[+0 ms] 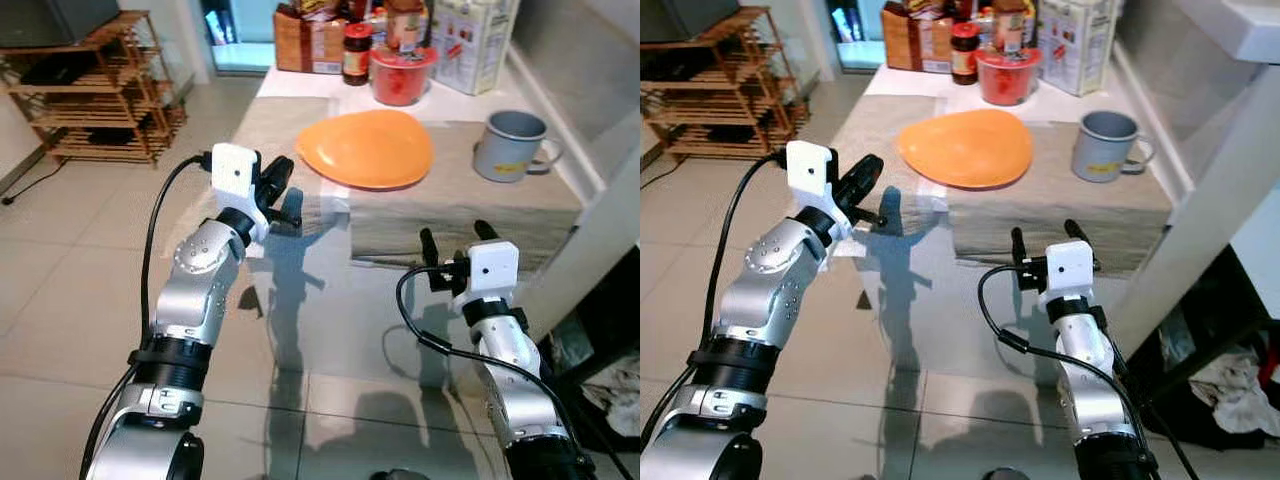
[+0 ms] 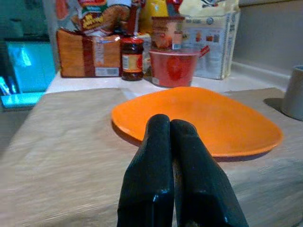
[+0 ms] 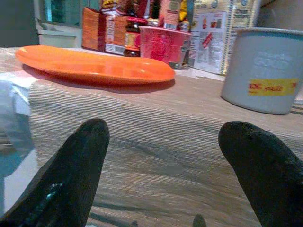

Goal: Setting the table

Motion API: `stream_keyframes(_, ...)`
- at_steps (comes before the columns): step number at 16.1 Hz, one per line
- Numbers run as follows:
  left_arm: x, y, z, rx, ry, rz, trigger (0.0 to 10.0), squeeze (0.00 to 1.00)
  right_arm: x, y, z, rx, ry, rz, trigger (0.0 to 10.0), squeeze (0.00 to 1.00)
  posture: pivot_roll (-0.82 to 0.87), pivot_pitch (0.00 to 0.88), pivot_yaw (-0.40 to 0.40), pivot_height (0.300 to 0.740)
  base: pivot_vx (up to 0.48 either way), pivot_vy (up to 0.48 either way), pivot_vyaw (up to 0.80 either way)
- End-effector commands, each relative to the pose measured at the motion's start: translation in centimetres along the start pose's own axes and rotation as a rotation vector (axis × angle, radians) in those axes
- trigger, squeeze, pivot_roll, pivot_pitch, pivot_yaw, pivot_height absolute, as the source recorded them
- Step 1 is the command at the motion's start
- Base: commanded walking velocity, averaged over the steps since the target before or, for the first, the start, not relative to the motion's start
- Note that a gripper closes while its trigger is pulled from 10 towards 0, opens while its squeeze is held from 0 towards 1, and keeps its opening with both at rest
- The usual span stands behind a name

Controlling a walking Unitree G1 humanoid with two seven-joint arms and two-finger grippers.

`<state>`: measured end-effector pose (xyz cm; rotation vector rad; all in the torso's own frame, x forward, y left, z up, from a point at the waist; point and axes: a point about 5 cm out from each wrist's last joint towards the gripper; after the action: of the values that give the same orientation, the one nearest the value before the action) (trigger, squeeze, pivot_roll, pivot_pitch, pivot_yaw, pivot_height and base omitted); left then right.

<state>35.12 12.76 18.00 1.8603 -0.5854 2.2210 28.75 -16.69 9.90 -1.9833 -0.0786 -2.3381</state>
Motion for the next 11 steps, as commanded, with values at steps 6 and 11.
stream_keyframes(6,0.73,0.15,0.33,-0.019,0.026,0.022,10.0,0.0,-0.24,-0.53,-0.14,0.014,-0.009,-0.001,10.0,0.0,-0.09,0.0,0.067,0.736,0.4,0.0,-0.46)
stream_keyframes(11,0.65,-0.23,0.36,0.007,0.021,0.007,10.0,0.0,-0.25,-0.62,-0.06,0.026,-0.009,0.0,10.0,0.0,-0.09,0.0,0.063,0.736,0.458,0.0,0.0)
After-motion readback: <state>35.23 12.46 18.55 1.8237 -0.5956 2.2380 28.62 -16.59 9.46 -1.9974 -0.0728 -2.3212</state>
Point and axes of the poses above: a point about 5 cm out from each wrist's last joint towards the gripper, its own z axis pointing out of the wrist towards the gripper, its own x axis along the axis of the wrist's last joint, y = z × x, and after that the axes turned 11 degrees about z, right-handed
